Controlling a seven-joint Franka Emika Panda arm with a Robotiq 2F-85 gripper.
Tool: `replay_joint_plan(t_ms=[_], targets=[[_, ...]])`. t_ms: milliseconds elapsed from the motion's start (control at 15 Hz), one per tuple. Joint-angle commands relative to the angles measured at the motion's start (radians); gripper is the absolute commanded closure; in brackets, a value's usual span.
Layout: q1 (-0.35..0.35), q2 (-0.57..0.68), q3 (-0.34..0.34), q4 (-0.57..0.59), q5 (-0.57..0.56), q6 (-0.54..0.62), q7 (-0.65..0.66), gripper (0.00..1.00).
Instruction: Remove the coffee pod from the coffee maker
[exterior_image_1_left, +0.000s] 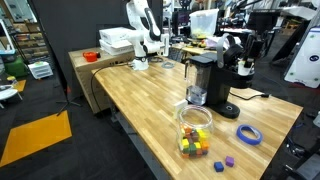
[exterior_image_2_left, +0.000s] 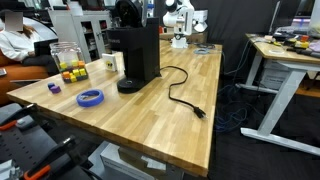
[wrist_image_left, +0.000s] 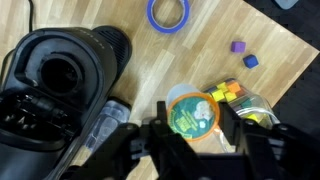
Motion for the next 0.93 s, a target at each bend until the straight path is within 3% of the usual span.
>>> replay_joint_plan(t_ms=[0,867], targets=[[-0.004,0.045,0.001,0.014,0.025,0.016,-0.033,0.72],[-0.001,0.169,0.060,0.028,0.075,0.057,-0.009,0.72]])
